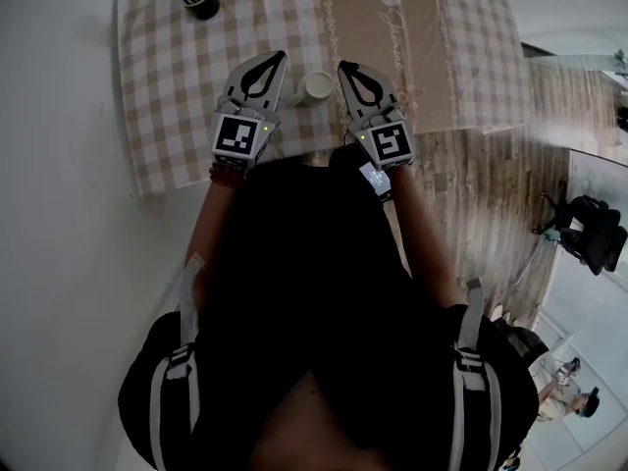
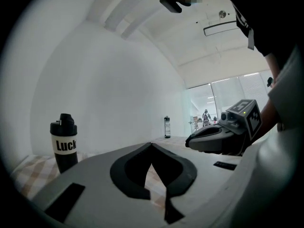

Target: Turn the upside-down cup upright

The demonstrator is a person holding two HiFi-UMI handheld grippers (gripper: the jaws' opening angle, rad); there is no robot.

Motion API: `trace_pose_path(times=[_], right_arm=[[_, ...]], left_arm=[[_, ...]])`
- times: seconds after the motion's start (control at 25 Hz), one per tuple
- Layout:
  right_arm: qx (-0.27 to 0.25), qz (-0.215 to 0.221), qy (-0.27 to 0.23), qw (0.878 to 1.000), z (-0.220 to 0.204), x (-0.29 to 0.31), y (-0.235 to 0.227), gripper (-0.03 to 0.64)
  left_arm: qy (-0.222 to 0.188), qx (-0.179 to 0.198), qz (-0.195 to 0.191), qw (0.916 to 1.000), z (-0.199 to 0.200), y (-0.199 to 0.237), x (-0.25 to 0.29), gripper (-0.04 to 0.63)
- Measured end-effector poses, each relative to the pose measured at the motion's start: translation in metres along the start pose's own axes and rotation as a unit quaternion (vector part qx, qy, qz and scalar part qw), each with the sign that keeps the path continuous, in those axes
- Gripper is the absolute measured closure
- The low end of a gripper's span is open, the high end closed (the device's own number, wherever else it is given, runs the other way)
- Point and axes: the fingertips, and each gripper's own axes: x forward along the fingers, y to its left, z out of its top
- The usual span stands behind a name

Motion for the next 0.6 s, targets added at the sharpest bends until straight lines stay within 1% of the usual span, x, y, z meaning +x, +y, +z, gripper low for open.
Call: trace_pose_path(times=[0.16, 0.32, 0.6], right_arm=[[-0.001, 0.007, 0.003, 1.000, -0.003, 0.003, 0.003, 0.611], [0.011, 0.005, 0.007, 1.000, -0.006, 0.004, 0.001, 0.611], [0.023, 0.002, 0.007, 1.000, -0.008, 0.007, -0.001, 0.611]], left_arm=[[0.019, -0.011, 0.000, 0.9998, -0.017, -0.001, 0.001, 0.586], [0.034, 0.004, -0.003, 0.9994, -0.027, -0.004, 0.003, 0.586], [0.033, -0.016, -0.016, 0.9992, -0.031, -0.011, 0.005, 0.586]])
